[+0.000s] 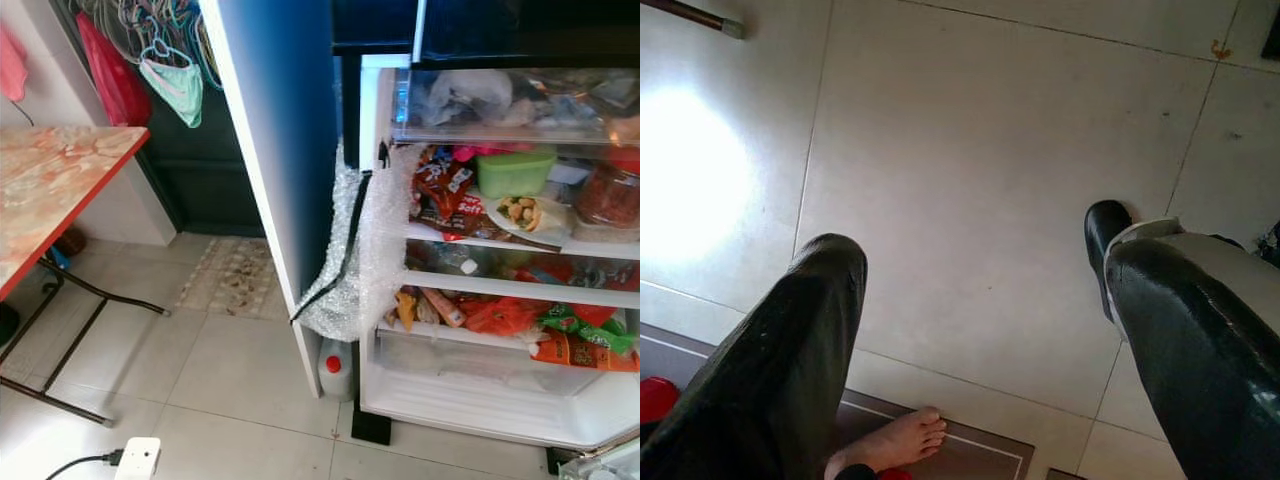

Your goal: Restocking fridge

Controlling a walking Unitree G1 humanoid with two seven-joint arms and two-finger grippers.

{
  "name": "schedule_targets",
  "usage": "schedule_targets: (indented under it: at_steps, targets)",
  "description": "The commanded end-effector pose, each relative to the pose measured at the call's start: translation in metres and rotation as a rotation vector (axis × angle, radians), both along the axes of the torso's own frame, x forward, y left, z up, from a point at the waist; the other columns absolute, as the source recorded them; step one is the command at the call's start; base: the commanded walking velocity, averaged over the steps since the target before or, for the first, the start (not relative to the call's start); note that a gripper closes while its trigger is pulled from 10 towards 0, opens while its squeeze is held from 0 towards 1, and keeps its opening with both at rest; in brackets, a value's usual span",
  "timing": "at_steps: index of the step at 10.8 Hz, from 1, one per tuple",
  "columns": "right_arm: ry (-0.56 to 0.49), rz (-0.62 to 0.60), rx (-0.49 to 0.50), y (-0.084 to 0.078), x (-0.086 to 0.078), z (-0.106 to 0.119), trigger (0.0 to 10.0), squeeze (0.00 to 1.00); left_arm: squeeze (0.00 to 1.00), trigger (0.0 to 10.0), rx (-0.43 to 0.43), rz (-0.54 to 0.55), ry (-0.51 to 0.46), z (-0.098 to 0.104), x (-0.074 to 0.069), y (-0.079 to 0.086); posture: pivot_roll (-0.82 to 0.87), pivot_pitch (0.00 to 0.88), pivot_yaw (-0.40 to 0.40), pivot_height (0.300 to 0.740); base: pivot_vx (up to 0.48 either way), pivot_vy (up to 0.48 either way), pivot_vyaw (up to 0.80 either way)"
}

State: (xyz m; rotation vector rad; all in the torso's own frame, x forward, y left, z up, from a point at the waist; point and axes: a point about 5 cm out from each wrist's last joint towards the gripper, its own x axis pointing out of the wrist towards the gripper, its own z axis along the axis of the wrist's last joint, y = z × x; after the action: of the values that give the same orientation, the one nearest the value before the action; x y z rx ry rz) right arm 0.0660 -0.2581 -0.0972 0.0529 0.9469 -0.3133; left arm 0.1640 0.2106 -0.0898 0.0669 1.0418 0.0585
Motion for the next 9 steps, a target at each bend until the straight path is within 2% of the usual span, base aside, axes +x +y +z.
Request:
schedule_targets:
  at_steps: [1,9]
  targets:
    - [0.005,0.002,0.013,0.006,-0.0034,-0.0022,10.0,0.0,0.0,10.0,0.022,-0.001,0.021,-0.0011,-0.0065,0.0086,-0.11,0.0,0.127,0.74,0.0,0.266,0.0]
    - [0.008,-0.006,0.018,0.0095,-0.0046,-0.0034,10.0,0.0,0.0,10.0,0.032,0.001,0.015,-0.0005,-0.0069,0.0114,-0.09,0.006,0.131,0.74,0.0,0.293,0.0]
